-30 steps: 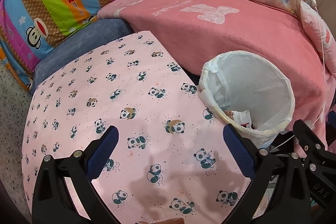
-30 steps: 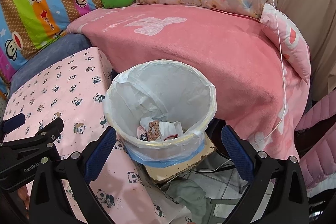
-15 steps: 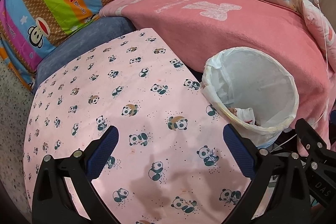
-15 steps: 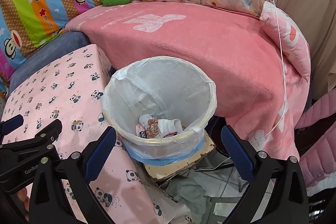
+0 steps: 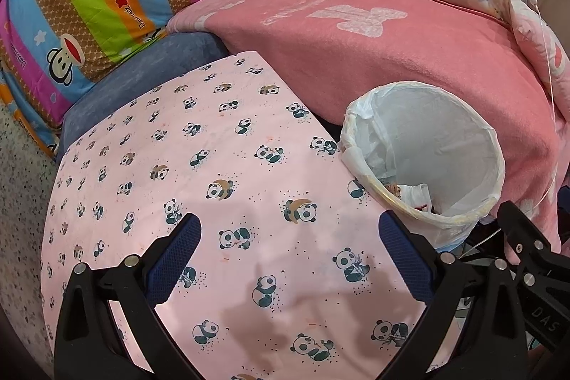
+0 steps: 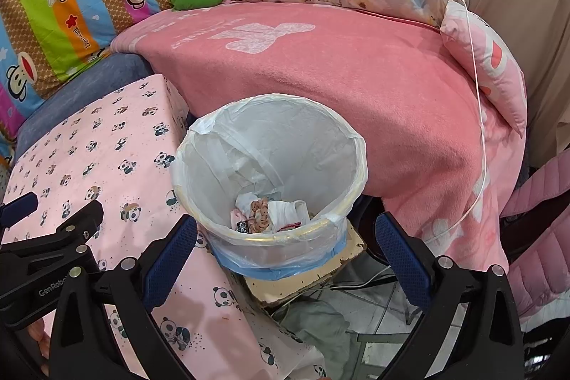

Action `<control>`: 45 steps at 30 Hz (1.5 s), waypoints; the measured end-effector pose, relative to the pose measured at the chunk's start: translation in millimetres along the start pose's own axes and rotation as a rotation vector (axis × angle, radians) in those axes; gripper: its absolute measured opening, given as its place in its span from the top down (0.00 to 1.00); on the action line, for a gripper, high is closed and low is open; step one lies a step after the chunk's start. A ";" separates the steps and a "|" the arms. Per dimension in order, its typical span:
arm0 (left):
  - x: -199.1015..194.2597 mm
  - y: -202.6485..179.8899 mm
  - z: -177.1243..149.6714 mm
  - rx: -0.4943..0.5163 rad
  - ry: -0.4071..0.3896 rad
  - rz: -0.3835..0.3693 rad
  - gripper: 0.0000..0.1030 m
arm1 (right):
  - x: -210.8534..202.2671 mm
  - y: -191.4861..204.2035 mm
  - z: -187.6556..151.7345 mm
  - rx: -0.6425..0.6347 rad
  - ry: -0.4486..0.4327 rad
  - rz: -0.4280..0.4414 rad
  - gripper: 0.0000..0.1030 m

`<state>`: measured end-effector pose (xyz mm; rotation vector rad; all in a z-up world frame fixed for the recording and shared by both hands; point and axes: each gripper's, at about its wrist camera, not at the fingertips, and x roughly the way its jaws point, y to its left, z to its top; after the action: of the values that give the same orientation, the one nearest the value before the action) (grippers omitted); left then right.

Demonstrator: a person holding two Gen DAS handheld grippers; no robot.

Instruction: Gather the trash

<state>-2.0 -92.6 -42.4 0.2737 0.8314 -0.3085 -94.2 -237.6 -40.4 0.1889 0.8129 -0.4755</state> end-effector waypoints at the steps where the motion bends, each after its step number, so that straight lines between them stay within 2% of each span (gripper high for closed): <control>1: -0.4 -0.2 0.0 0.001 -0.002 0.002 0.07 | -0.1 -0.1 0.0 0.000 0.000 0.000 0.04; 45: -4.3 -0.7 -0.2 0.007 -0.019 -0.002 0.07 | -1.5 1.9 1.7 0.006 -0.005 0.005 0.04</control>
<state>-5.1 -92.5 -39.4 0.2760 0.8115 -0.3150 -93.1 -236.1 -38.2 0.1947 0.8060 -0.4737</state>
